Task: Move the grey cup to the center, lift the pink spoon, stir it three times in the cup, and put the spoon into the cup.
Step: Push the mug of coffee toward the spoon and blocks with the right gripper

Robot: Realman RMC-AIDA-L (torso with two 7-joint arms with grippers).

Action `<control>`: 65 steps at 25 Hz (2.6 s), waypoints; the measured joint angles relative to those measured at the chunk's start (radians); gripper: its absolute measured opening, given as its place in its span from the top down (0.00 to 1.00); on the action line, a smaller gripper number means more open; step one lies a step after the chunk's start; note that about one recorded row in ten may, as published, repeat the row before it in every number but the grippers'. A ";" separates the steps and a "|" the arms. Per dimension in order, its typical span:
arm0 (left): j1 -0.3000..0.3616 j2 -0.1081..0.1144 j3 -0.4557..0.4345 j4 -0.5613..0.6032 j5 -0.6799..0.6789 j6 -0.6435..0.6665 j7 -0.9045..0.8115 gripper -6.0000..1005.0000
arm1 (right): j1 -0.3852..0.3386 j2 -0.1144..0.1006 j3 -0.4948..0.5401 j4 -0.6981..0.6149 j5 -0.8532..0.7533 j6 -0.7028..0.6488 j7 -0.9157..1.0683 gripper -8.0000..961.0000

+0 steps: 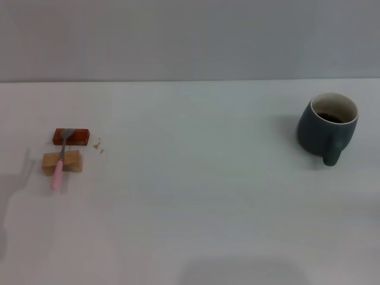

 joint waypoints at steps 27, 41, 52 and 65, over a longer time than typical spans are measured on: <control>-0.033 0.000 -0.006 0.000 0.000 -0.005 0.000 0.17 | 0.242 -0.018 -0.050 0.004 -0.019 0.356 -0.005 0.99; -0.042 0.000 -0.008 0.009 0.000 -0.005 0.000 0.17 | 0.294 0.008 -0.095 0.013 -0.045 0.425 -0.006 0.99; -0.043 0.000 -0.009 0.009 0.000 -0.005 0.000 0.17 | 0.314 0.021 -0.127 0.017 -0.046 0.462 -0.007 0.99; -0.055 0.002 -0.009 0.014 0.000 -0.013 0.005 0.17 | 0.356 0.054 -0.172 0.065 -0.098 0.485 -0.007 0.99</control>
